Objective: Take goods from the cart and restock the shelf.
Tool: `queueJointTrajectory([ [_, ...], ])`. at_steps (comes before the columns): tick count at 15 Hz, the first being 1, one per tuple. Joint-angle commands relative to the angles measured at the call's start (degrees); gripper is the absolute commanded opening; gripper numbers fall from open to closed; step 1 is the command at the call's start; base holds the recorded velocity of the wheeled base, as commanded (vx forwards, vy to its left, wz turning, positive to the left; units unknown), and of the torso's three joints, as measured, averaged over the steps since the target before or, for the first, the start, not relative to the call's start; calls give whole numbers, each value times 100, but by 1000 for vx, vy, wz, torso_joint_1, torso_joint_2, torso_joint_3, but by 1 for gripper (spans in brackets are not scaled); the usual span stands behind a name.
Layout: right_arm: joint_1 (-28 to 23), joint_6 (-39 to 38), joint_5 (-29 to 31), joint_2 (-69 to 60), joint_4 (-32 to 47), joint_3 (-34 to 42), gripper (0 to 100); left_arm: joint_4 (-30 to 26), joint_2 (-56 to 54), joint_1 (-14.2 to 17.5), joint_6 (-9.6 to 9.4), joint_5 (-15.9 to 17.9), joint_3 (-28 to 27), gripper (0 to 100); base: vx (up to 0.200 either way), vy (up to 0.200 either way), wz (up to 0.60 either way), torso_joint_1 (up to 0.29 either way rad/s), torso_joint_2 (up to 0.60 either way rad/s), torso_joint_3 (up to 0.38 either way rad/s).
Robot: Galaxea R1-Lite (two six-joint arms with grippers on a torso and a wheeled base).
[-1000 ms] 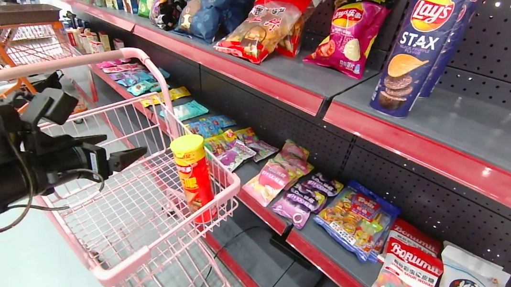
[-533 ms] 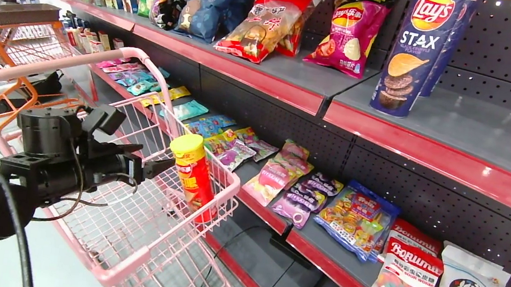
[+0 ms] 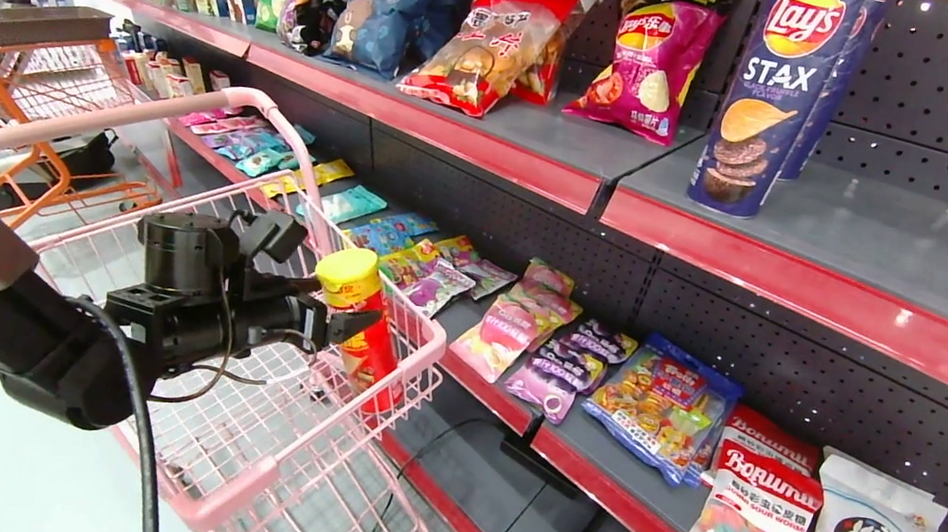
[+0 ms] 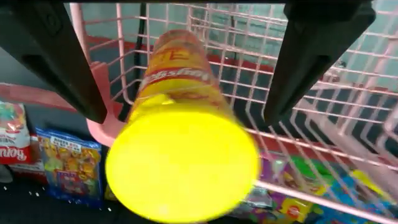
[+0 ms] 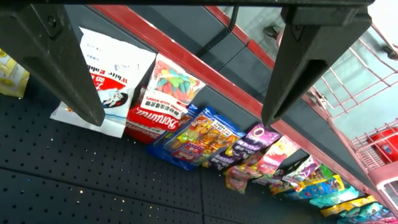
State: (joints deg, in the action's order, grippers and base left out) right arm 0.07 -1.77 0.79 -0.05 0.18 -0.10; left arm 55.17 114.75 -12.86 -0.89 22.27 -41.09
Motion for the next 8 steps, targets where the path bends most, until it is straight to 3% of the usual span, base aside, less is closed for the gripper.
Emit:
queueJointTrajectory([
  [1, -7, 1, 0, 5, -1, 1, 100, 11, 276, -76, 1, -4, -118, 100, 0, 0, 0, 0, 0, 0],
  [6, 1, 1, 0, 5, -1, 1, 100, 20, 513, -76, 1, -56, -373, 100, 0, 0, 0, 0, 0, 0],
  [7, 1, 1, -9, 5, -1, 1, 100, 37, 584, -76, -16, -91, -434, 0, 0, 0, 0, 0, 0, 0],
  [8, 1, 1, 0, 5, -1, 1, 100, 72, 584, -76, -34, -83, -452, 0, 0, 0, 0, 0, 0, 0],
])
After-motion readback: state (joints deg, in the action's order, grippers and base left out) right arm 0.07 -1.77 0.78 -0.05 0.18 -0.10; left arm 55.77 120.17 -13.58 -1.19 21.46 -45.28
